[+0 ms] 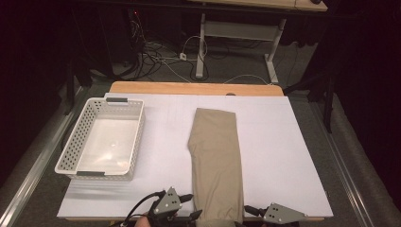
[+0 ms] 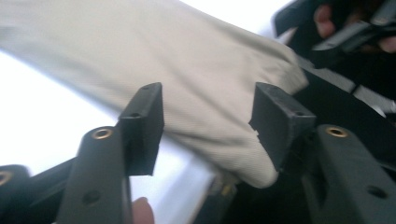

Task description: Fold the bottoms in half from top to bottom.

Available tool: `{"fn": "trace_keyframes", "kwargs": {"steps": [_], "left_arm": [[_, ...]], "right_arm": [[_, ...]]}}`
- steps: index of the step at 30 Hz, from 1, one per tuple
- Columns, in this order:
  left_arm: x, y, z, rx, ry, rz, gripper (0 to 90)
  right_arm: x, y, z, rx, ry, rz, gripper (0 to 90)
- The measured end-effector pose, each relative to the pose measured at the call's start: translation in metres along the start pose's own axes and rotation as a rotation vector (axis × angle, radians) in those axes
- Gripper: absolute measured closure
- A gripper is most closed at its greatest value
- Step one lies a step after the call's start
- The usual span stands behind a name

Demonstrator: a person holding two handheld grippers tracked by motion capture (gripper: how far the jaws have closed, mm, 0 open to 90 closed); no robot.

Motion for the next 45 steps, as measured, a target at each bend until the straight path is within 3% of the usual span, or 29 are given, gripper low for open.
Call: {"fn": "trace_keyframes", "kwargs": {"steps": [5,8,9,13,17,21,25,38,45], "left_arm": [[-0.028,-0.007,0.0,0.049,-0.027,0.073,29.2],[-0.037,-0.011,0.0,0.062,-0.048,0.086,23.3],[-0.048,-0.015,0.0,0.075,-0.06,0.122,21.8],[-0.061,-0.021,0.001,0.084,-0.074,0.166,13.8],[-0.066,-0.019,-0.002,0.067,-0.079,0.171,13.2],[-0.068,-0.016,-0.003,0.043,-0.082,0.179,2.4],[-0.069,-0.013,-0.006,0.026,-0.126,0.164,0.0],[-0.072,-0.009,-0.004,0.068,-0.106,0.157,0.0],[-0.067,-0.003,-0.003,0.042,-0.074,0.116,0.0]], "right_arm": [[0.02,-0.003,0.003,0.046,0.01,-0.072,24.8],[0.033,-0.006,0.004,0.07,0.032,-0.112,17.3],[0.039,-0.007,0.004,0.082,0.037,-0.13,14.9],[0.057,-0.012,0.006,0.112,0.064,-0.182,9.5],[0.069,-0.016,0.006,0.123,0.073,-0.234,1.7],[0.078,-0.018,0.003,0.118,0.084,-0.269,0.0],[0.081,-0.019,0.001,0.117,0.092,-0.278,0.0],[0.087,-0.01,0.007,0.124,0.102,-0.288,0.0],[0.093,-0.005,0.023,0.147,0.099,-0.331,0.0]]}}
Point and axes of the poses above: each handheld gripper's, and its own axes: y roughly forward along the jaws, z roughly out of its top, x roughly to its right, the point moved 6 cm from there along y, roughly forward along the jaws, and after that the axes turned 2 degrees about x, right-handed, at the moved point
